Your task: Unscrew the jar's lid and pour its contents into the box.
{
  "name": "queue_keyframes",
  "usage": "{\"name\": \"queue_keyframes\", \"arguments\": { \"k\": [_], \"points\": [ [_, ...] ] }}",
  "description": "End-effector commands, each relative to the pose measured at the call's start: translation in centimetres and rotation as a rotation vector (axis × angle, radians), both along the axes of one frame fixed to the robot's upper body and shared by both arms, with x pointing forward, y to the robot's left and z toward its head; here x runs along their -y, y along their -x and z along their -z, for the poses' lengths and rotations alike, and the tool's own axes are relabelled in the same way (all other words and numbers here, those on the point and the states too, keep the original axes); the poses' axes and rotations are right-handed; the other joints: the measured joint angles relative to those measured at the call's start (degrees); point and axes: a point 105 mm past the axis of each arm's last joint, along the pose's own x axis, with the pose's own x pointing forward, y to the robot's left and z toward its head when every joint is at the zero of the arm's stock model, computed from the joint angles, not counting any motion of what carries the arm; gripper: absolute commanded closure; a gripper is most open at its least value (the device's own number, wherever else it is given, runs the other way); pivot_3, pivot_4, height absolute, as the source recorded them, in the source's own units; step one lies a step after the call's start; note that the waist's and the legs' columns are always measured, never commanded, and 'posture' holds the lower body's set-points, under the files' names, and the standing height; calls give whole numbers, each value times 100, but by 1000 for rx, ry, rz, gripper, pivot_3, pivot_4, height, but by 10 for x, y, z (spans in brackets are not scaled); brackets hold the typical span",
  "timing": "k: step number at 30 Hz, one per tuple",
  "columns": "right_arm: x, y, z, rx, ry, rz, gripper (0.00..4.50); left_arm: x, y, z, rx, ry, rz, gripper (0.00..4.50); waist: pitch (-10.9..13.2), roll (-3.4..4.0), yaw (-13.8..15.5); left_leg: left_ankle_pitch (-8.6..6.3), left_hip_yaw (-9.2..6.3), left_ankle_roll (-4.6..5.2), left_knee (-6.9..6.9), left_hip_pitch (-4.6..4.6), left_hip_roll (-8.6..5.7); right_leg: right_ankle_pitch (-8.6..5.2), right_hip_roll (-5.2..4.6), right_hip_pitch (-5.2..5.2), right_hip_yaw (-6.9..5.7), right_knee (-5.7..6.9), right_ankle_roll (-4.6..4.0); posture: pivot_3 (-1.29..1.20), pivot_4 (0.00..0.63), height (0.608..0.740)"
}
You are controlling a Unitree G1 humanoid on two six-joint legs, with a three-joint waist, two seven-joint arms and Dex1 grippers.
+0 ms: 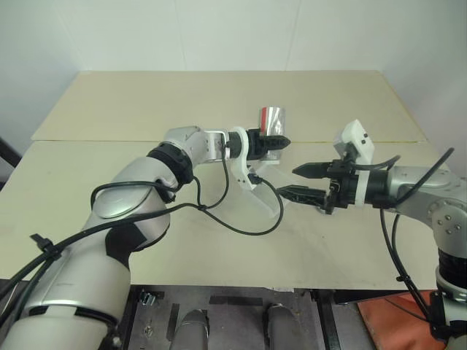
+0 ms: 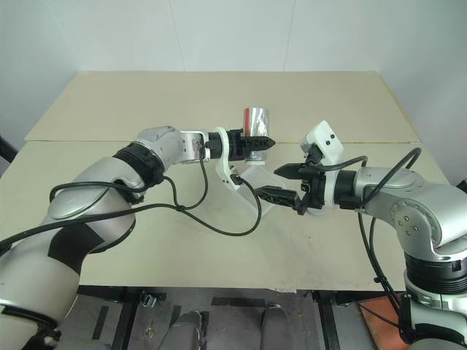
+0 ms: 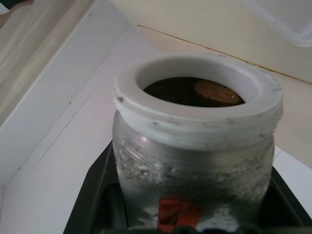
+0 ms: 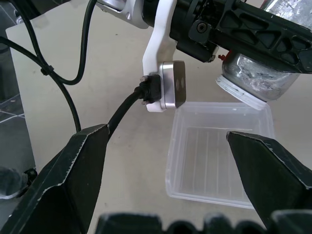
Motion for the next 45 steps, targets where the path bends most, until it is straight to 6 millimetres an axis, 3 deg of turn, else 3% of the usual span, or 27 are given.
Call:
{"name": "queue_keyframes", "arguments": {
  "k": [1, 7, 10, 12, 15, 17, 19, 21, 24, 33, 35, 40, 45],
  "points": [
    [0, 3, -7, 61, 11, -5, 55, 1, 2, -21, -111, 161, -17, 2553, 0, 0, -1, 0, 0, -1, 0, 0, 0, 0, 0, 0, 0, 0, 0, 0, 150, 740],
    [8, 1, -10, 91, 10, 14, 55, -39, -16, -74, -421, 568, -215, 2553, 0, -1, -19, 14, 1, -24, 0, -1, 1, 0, -2, -1, -1, 0, 0, 0, 150, 740],
    [10, 0, -11, 96, 10, 21, 55, -59, -23, -87, -580, 728, -287, 2553, 0, 0, -46, 13, 1, -23, 0, 2, 1, 0, -1, 2, -1, 0, 0, 0, 150, 740],
    [12, 0, -11, 99, 9, 26, 55, -72, -31, -90, -800, 913, -341, 2553, -1, 1, -59, 13, 1, -23, 0, 5, 1, 0, -2, 7, -1, 1, 0, 0, 150, 740],
    [12, 0, -10, 97, 6, 29, 55, -93, -44, -83, -1356, 1257, -417, 2553, -2, 2, -85, 12, -1, -21, 1, 8, 2, 0, -2, 12, -3, 6, -1, 0, 150, 740],
    [11, 2, -8, 90, 2, 28, 55, -105, -46, -72, -1594, 1406, -454, 2553, -2, 2, -138, 9, -3, -16, 1, 7, 2, 0, -2, 12, -3, 10, -1, 0, 150, 740],
    [10, 4, -4, 80, -2, 25, 55, -116, -46, -52, -1744, 1518, -543, 2553, -2, 2, -220, 9, -6, -14, 3, 6, 2, 0, -1, 11, -3, 11, -1, 0, 150, 740],
    [8, 6, -1, 70, -3, 20, 55, -124, -41, -36, -1860, 1630, -507, 2553, -2, 3, -269, 9, -6, -14, 7, 9, 1, 0, -1, 15, -2, 13, -1, 0, 150, 740],
    [6, 6, -1, 70, -2, 15, 55, -131, -32, -20, -1774, 1628, -514, 2553, -3, 4, -332, 11, -5, -18, 7, 29, 3, 1, 0, 22, -1, 16, -2, 0, 150, 740],
    [6, 1, -7, 87, 1, 18, 55, -132, -26, -22, -1686, 1599, -517, 2553, -3, 3, -250, 15, -5, -24, 7, 27, 2, 3, 0, 23, -1, 9, -5, 0, 150, 740],
    [5, 2, -5, 83, 1, 16, 55, -127, -23, -21, -1529, 1479, -530, 2553, -3, 3, -248, 15, -4, -24, 7, 25, 2, 3, 0, 23, -1, 9, -4, 0, 150, 740],
    [7, 1, -8, 91, 5, 21, 55, -99, -15, -39, -847, 968, -453, 2553, -3, 3, -215, 33, -2, -57, 6, 27, 2, 4, 0, 23, -1, -5, -5, 0, 150, 740],
    [11, -4, -14, 115, 5, 34, 55, -50, -9, -53, -264, 443, -260, 2553, -1, 0, -91, 28, -2, -47, 6, 15, -1, 10, -1, 21, 0, -12, 2, 0, 150, 740]
  ]
}}
